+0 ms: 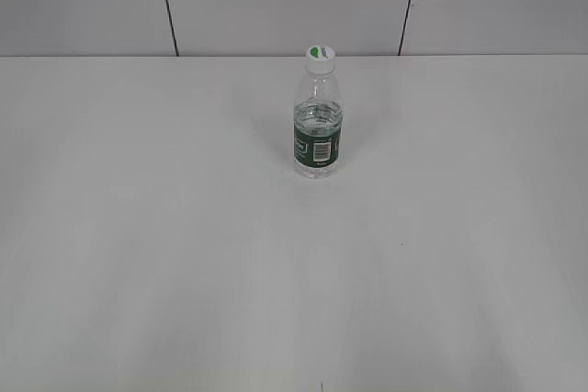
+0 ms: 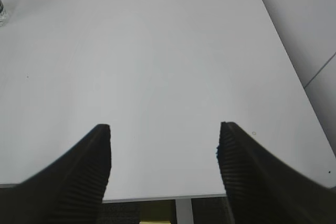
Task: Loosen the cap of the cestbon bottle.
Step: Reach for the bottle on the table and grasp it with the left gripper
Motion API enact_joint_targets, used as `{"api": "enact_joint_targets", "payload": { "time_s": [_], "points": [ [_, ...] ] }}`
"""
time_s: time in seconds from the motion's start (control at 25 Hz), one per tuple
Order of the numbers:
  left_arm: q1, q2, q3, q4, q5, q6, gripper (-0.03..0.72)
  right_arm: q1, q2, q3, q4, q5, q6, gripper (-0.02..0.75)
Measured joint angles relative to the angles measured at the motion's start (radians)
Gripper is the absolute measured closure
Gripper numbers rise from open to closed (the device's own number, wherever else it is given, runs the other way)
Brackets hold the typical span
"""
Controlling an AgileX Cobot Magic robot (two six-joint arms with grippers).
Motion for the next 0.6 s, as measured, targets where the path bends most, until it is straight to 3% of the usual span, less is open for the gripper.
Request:
{"api": "enact_joint_targets", "payload": {
  "time_s": [0.28, 0.6],
  "points": [
    [0.000, 0.037, -0.044, -0.037, -0.023, 0.000, 0.179, 0.000, 0.000, 0.000, 0.000, 0.000, 0.000, 0.246],
    [0.000, 0.306, -0.206, -0.042, -0.272, 0.007, 0.178, 0.000, 0.000, 0.000, 0.000, 0.000, 0.000, 0.246]
  ]
}}
